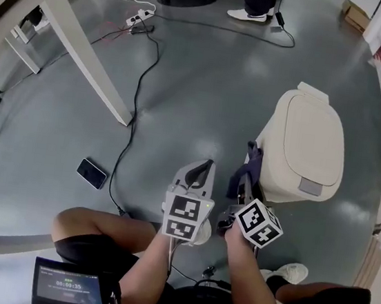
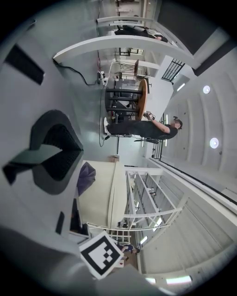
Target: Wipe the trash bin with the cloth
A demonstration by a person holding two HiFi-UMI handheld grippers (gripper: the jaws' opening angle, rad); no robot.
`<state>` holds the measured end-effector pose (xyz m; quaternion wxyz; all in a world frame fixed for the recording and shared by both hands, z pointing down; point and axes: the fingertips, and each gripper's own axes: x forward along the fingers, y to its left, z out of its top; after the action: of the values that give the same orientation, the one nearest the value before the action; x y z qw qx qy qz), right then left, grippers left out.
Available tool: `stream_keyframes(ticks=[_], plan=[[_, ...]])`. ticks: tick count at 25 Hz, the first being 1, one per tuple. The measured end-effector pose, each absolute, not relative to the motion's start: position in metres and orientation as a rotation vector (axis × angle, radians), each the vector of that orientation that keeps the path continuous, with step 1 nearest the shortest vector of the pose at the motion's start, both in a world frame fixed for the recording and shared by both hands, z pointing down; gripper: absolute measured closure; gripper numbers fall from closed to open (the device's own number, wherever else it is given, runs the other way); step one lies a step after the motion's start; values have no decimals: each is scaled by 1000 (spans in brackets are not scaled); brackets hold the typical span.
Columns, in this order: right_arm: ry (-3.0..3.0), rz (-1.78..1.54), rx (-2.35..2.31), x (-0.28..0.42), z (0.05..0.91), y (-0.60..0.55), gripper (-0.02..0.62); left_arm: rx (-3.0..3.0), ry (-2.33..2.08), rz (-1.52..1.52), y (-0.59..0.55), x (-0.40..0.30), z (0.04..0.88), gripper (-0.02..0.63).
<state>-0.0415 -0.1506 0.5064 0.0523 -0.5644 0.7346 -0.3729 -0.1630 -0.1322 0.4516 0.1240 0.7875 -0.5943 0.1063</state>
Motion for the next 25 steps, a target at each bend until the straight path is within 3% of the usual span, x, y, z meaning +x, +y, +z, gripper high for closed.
stream_keyframes(ticks=[8,25], plan=[[2155,-1297,-1775,-40,559,-148,505,2344,-1717,462,-148,-166,470,609],[2144,-1495,-1841,-57,650,-154,505,2325,-1666,365,-175,-165,514,609]])
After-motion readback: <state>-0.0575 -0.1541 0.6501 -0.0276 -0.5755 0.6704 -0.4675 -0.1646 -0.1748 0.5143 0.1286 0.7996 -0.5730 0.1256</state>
